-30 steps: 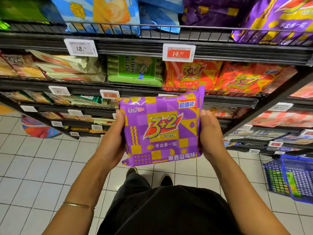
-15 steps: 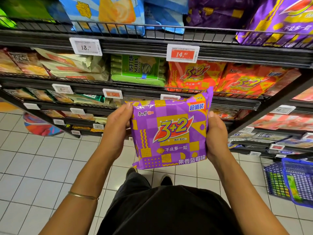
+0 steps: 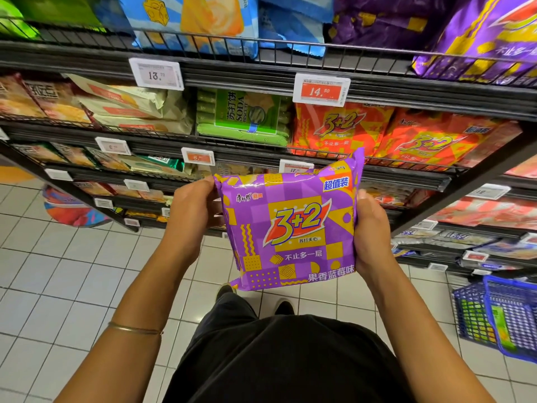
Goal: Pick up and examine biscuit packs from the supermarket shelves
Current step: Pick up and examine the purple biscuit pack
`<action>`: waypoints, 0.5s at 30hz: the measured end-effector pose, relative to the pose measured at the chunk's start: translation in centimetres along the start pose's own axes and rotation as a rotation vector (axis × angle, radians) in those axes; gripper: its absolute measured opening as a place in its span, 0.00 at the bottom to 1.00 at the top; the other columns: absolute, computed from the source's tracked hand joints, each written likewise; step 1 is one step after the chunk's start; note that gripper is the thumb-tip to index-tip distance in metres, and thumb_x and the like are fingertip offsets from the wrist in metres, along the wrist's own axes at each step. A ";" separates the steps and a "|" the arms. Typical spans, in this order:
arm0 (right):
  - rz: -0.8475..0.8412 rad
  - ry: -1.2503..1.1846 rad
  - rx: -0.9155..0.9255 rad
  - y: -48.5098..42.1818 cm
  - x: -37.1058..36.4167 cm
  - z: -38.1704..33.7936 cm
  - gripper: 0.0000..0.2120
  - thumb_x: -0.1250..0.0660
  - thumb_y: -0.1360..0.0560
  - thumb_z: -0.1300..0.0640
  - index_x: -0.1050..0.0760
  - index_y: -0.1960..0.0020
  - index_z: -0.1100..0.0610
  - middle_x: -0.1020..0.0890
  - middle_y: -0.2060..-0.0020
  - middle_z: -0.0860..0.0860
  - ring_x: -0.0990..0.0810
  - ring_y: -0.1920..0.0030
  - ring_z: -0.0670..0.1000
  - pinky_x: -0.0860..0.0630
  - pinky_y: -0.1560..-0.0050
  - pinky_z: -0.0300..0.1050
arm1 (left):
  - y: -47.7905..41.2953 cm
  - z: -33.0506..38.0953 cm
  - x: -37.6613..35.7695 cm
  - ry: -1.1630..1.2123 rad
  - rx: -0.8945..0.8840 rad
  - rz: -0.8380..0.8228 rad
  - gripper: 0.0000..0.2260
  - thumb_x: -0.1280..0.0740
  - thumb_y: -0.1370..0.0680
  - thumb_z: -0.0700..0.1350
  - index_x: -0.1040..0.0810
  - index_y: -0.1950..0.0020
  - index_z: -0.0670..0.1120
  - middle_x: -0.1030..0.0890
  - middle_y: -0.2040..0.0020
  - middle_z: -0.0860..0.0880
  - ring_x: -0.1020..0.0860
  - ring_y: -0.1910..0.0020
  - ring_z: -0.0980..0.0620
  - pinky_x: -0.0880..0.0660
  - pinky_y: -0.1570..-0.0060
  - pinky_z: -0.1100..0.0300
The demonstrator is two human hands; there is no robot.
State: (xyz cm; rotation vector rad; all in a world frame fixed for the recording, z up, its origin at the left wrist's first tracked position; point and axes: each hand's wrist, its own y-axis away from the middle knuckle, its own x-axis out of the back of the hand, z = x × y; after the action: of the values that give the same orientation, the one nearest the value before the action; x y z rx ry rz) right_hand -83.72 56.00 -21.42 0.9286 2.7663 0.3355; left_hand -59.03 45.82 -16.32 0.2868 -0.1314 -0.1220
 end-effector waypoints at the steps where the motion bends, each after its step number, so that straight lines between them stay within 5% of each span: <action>1: 0.001 0.000 0.003 0.0 -0.1 0.0 0.15 0.40 0.21 0.45 0.24 0.64 0.47 0.16 0.66 0.47 0.16 0.65 0.46 0.19 0.64 0.43 | -0.2 0.0 0.2 -0.026 -0.005 0.017 0.17 0.42 0.15 0.48 0.16 0.55 0.49 0.15 0.66 0.52 0.16 0.66 0.56 0.22 0.70 0.62; 4: 0.000 -0.015 -0.008 0.1 -0.2 0.2 0.16 0.39 0.23 0.43 0.23 0.66 0.46 0.16 0.66 0.47 0.16 0.65 0.46 0.19 0.66 0.42 | -0.2 0.0 0.6 -0.114 -0.080 -0.005 0.19 0.41 0.15 0.46 0.15 0.60 0.50 0.14 0.63 0.50 0.15 0.65 0.54 0.19 0.69 0.59; 9: 0.012 -0.001 -0.015 0.0 0.0 0.4 0.16 0.40 0.18 0.45 0.24 0.60 0.50 0.15 0.65 0.48 0.15 0.64 0.47 0.17 0.64 0.44 | 0.1 -0.7 0.9 -0.196 -0.208 0.042 0.14 0.39 0.15 0.45 0.17 0.56 0.45 0.13 0.59 0.46 0.13 0.56 0.44 0.16 0.57 0.39; 13: 0.024 0.003 -0.017 0.0 0.1 0.3 0.21 0.42 0.16 0.48 0.22 0.66 0.46 0.16 0.67 0.46 0.16 0.66 0.46 0.19 0.65 0.43 | 0.1 -0.6 0.5 -0.115 -0.210 0.047 0.11 0.34 0.17 0.50 0.19 0.53 0.46 0.13 0.59 0.47 0.12 0.57 0.48 0.16 0.62 0.50; 15: 0.031 0.013 -0.016 0.0 0.1 0.2 0.21 0.42 0.16 0.49 0.23 0.66 0.46 0.17 0.68 0.46 0.16 0.66 0.46 0.20 0.66 0.42 | 0.0 -0.7 0.4 -0.128 -0.238 0.086 0.08 0.32 0.17 0.47 0.19 0.53 0.45 0.14 0.57 0.45 0.12 0.54 0.45 0.15 0.60 0.46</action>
State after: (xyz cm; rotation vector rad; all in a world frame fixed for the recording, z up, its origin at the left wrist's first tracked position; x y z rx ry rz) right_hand -83.71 56.06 -21.59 0.9694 2.7598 0.3695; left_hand -58.52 45.93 -16.90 0.0351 -0.2534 -0.0695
